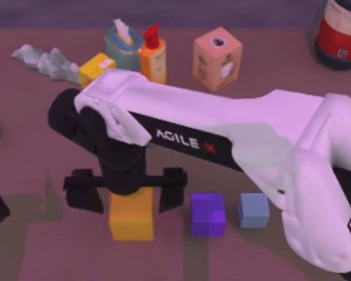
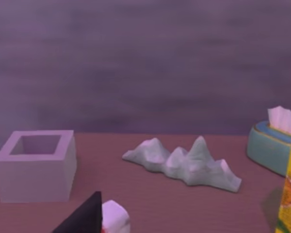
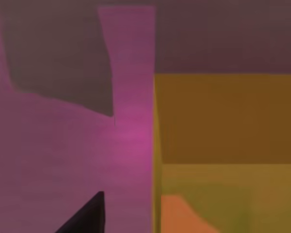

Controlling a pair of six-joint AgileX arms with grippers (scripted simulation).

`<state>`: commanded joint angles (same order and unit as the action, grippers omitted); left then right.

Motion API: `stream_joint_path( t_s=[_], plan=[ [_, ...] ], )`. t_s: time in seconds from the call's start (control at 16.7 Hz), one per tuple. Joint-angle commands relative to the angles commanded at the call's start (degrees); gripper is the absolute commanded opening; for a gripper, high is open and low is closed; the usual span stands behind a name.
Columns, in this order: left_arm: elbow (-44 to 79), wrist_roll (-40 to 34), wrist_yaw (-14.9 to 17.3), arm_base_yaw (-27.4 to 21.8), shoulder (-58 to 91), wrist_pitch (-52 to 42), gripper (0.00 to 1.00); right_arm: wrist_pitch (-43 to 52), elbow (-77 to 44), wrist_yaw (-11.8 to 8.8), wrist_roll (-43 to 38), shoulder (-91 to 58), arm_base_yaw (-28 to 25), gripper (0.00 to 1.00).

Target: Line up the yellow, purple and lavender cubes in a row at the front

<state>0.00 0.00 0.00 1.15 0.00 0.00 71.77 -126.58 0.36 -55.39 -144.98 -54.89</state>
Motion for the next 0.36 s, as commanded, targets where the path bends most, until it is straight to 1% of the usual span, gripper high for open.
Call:
stream_joint_path(
  t_s=[0.18,0.36],
  plan=[
    [0.0,0.0,0.0,0.0,0.0,0.0,1.00,7.7,-7.4,0.1,-0.1,0.1,-0.2,1.00],
    [0.0,0.0,0.0,0.0,0.0,0.0,1.00,11.1,-10.7,0.3,-0.1,0.5,-0.1,1.00]
  ],
)
